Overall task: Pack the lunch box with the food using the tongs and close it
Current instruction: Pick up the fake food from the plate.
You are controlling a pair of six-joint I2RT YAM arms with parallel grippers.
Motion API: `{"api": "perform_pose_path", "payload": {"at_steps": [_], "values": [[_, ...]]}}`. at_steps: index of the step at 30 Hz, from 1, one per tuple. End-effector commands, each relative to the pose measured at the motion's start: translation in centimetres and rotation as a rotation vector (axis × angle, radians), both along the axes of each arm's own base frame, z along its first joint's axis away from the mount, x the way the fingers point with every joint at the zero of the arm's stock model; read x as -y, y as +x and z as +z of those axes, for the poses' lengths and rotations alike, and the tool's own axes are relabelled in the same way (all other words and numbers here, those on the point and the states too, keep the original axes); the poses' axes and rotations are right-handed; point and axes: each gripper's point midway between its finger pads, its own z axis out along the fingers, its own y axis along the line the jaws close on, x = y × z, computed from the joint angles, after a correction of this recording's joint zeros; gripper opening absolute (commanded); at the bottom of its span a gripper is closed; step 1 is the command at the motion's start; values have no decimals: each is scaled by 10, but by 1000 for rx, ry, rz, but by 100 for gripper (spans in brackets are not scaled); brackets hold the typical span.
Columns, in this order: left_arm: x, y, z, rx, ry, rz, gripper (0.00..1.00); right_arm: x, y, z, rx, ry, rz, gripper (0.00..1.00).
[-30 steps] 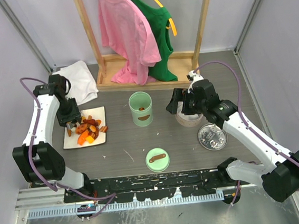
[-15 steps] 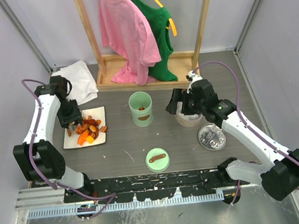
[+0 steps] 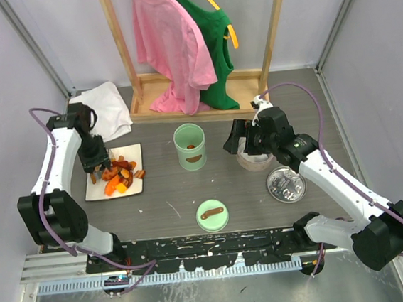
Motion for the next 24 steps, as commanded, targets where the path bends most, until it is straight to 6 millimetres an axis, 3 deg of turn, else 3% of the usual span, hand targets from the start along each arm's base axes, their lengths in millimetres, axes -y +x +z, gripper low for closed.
{"api": "perform_pose_path", "payload": {"at_steps": [1, 24], "values": [[-5, 0, 28, 99, 27, 22, 30, -3, 10, 28, 91, 29, 3, 100], [-10, -17, 66, 178, 65, 25, 28, -3, 8, 33, 97, 47, 0, 100]]}}
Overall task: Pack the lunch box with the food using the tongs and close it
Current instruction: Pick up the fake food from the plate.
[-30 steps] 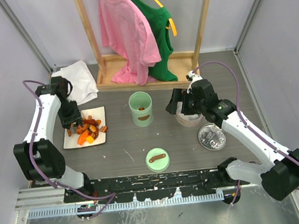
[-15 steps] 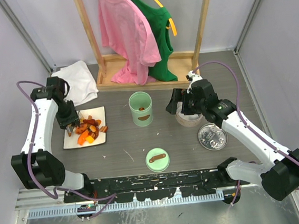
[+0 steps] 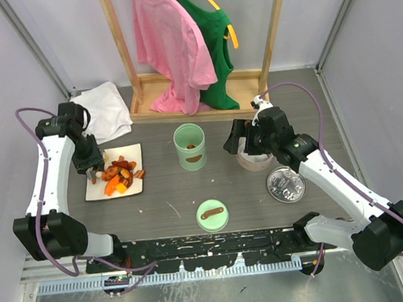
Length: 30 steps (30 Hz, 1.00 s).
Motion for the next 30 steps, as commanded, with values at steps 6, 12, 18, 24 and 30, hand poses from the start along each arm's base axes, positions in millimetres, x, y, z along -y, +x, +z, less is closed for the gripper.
{"api": "perform_pose_path", "payload": {"at_steps": [6, 12, 18, 24, 30], "values": [[-2, -2, 49, 144, 12, 9, 28, -3, 8, 34, 99, 49, -2, 100], [10, -4, 61, 175, -45, -16, 28, -3, 7, 37, 107, 56, -5, 100], [34, -6, 77, 229, -160, -82, 27, -1, 7, 44, 136, 68, -11, 100], [67, -6, 98, 287, -254, -166, 26, 1, 6, 53, 178, 87, -25, 100], [107, -5, 125, 360, -343, -261, 26, 5, 7, 58, 197, 95, -51, 100]]}}
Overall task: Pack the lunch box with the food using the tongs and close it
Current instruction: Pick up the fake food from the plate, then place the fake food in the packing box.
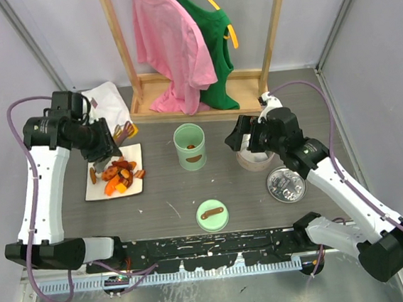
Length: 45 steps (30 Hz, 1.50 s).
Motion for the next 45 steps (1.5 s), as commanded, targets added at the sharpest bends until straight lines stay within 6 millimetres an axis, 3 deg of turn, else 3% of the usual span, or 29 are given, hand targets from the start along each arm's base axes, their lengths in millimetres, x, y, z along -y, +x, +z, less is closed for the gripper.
{"api": "perform_pose_path", "payload": {"at_steps": [1, 13, 23, 33, 45], "values": [[33, 1, 38, 130, -102, -77, 26, 2, 7, 25, 86, 43, -32, 100], [94, -8, 57, 165, -195, -232, 26, 2, 5, 23, 78, 51, -38, 100], [126, -10, 51, 144, -238, -308, 27, 4, 4, 22, 78, 50, -44, 100], [153, -8, 28, 94, -235, -346, 27, 5, 4, 22, 76, 46, -49, 100], [165, -5, -1, 39, -16, -369, 26, 9, 2, 19, 77, 33, -55, 100]]}}
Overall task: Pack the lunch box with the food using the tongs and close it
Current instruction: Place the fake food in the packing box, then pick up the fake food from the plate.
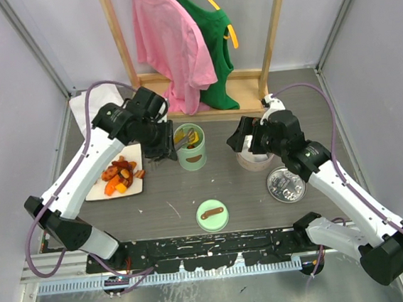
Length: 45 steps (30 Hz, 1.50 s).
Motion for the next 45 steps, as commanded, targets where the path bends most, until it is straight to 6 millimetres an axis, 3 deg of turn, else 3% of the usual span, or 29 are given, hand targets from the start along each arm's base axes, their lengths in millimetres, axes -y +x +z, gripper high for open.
{"api": "perform_pose_path", "payload": {"at_steps": [1, 6, 14, 26, 31, 39, 42, 45], "values": [[5, 8, 15, 83, 22, 6, 26, 3, 4, 19, 67, 18, -21, 100], [14, 6, 13, 80, 30, -20, 29, 4, 5, 17, 64, 13, -22, 100], [9, 7, 21, 107, 40, -6, 40, 4, 5, 17, 65, 11, -25, 100], [3, 4, 32, 135, 33, 3, 44, 4, 5, 18, 63, 13, -25, 100], [-19, 9, 51, 233, 54, 88, 44, 4, 4, 19, 68, 14, -25, 100], [-83, 11, 61, 299, 63, 302, 43, 5, 4, 22, 76, 18, -26, 100], [-110, 3, 57, 302, 70, 376, 43, 4, 4, 22, 76, 18, -23, 100], [-136, -6, 39, 255, 123, 444, 43, 4, 3, 23, 77, 22, -20, 100]]}}
